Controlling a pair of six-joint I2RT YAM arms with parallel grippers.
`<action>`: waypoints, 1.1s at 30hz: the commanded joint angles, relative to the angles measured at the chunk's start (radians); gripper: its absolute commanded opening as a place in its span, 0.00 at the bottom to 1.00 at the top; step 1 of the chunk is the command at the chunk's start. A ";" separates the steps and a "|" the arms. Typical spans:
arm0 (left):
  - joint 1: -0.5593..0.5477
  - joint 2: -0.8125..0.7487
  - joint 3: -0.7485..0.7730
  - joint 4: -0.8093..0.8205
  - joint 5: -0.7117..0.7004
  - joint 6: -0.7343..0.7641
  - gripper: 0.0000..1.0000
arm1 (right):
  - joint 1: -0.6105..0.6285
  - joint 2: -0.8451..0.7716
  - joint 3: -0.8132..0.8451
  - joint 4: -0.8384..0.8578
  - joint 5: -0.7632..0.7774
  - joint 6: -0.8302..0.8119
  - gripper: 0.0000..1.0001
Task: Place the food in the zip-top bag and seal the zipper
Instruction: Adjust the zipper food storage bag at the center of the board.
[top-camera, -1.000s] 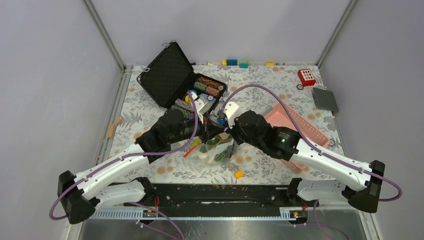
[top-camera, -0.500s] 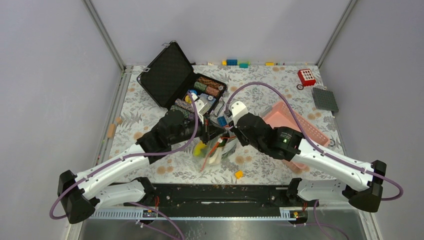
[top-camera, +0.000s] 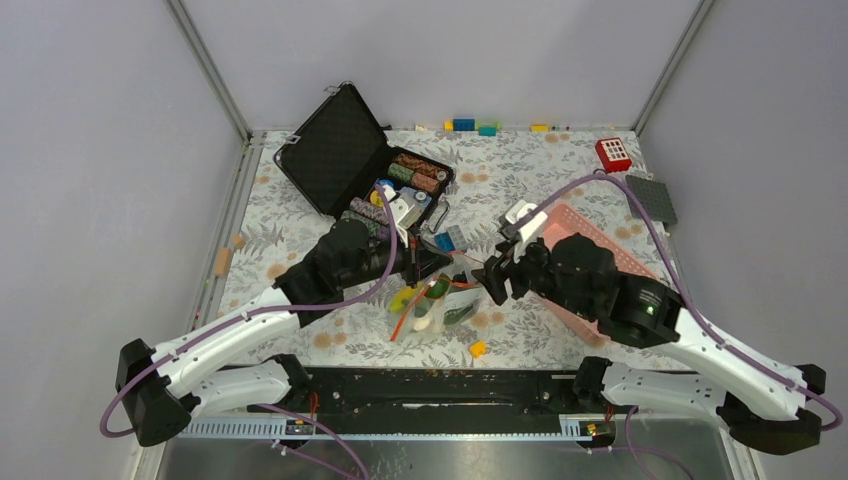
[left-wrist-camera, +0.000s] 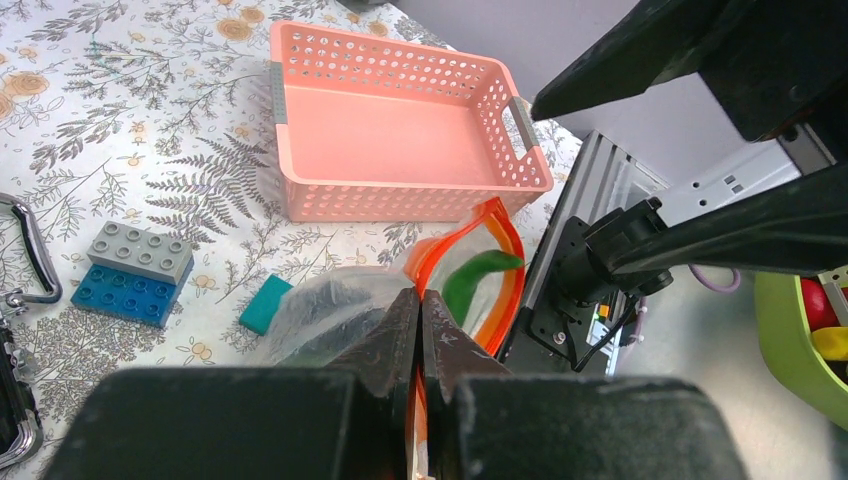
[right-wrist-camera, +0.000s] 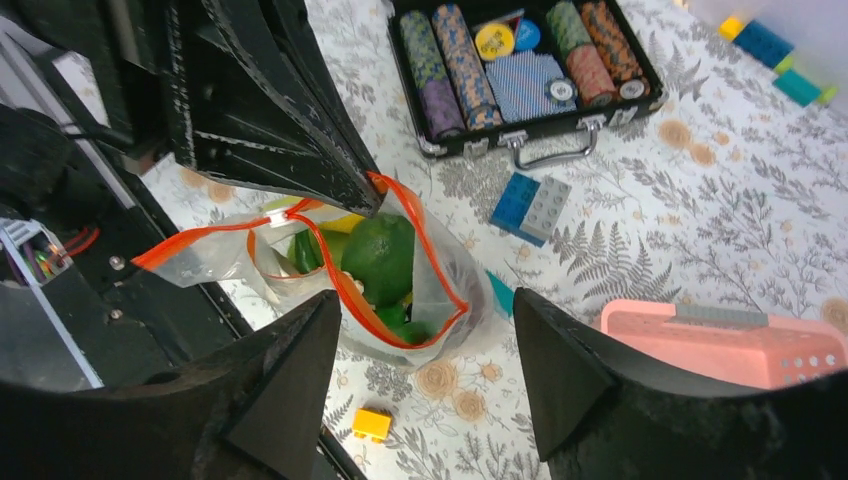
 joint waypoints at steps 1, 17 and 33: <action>-0.002 -0.003 0.037 0.110 0.019 -0.007 0.00 | -0.002 -0.064 -0.045 0.117 0.014 0.003 0.71; -0.002 0.019 0.061 0.087 0.064 0.007 0.00 | -0.002 0.122 0.049 -0.064 0.278 0.175 0.53; -0.005 -0.030 0.037 0.029 0.175 0.034 0.99 | -0.002 0.222 0.239 -0.310 0.323 0.266 0.00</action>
